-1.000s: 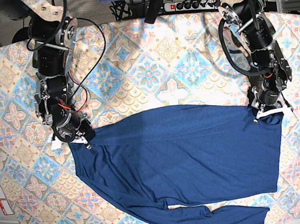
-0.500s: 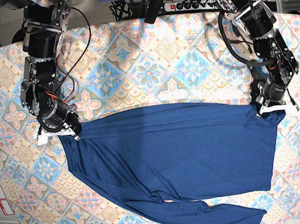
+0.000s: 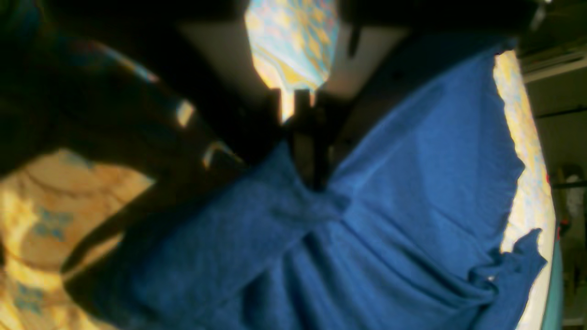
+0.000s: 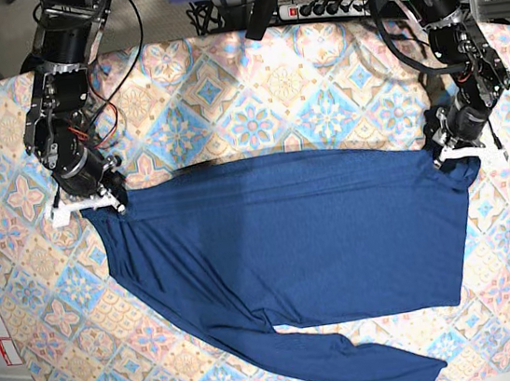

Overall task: Fold the T-shirt properly
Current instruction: 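Pull the held shoulders back toward the robot, flattening the shirt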

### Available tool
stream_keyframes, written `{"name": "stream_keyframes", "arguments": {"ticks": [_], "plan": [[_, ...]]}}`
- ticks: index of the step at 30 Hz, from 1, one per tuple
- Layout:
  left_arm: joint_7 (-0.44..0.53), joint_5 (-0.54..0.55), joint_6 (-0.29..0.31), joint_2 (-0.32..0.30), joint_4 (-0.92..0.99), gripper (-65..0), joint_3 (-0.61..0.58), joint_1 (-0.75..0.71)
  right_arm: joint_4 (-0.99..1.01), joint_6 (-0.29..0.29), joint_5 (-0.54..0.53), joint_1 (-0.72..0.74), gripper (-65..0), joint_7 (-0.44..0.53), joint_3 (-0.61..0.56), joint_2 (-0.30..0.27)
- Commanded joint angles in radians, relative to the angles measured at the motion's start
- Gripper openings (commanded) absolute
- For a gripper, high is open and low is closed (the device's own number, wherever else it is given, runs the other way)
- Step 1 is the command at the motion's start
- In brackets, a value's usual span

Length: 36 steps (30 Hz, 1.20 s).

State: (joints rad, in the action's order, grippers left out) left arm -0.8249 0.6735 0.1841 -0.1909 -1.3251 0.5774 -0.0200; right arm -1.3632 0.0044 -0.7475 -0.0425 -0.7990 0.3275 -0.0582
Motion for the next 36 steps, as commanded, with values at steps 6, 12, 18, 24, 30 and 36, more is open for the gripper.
{"name": "stream_keyframes", "arguments": {"ticks": [6, 12, 18, 24, 30, 36], "plan": [[-0.015, 0.044, -0.002, -0.019, -0.116, -65.0, 0.005, -0.096, -0.089, -0.001, 0.001, -0.081, -64.7, 0.031, 0.006, -0.019], [-0.020, 0.058, -0.002, -0.017, -0.205, -65.0, 0.005, -0.220, -0.149, -0.001, 0.001, -0.175, -64.7, 0.030, 0.043, -0.019], [-0.053, 0.081, -0.002, -0.017, -0.264, -65.0, 0.005, -0.320, -0.218, 0.001, 0.001, -0.265, -64.7, 0.019, 0.106, -0.019], [-0.053, 0.081, -0.002, -0.017, -0.264, -65.0, 0.005, -0.389, -0.239, 0.001, 0.001, -0.277, -64.7, -0.070, 0.175, -0.019], [-0.049, 0.071, -0.002, -0.017, -0.259, -65.0, 0.005, -0.401, -0.230, 0.001, 0.003, -0.276, -64.7, -0.081, 0.187, -0.019], [-0.096, 0.068, -0.005, -0.017, -0.259, -65.0, -0.037, -0.375, -0.227, 0.001, 0.006, -0.277, -64.5, -0.082, 0.183, -0.018]]}}
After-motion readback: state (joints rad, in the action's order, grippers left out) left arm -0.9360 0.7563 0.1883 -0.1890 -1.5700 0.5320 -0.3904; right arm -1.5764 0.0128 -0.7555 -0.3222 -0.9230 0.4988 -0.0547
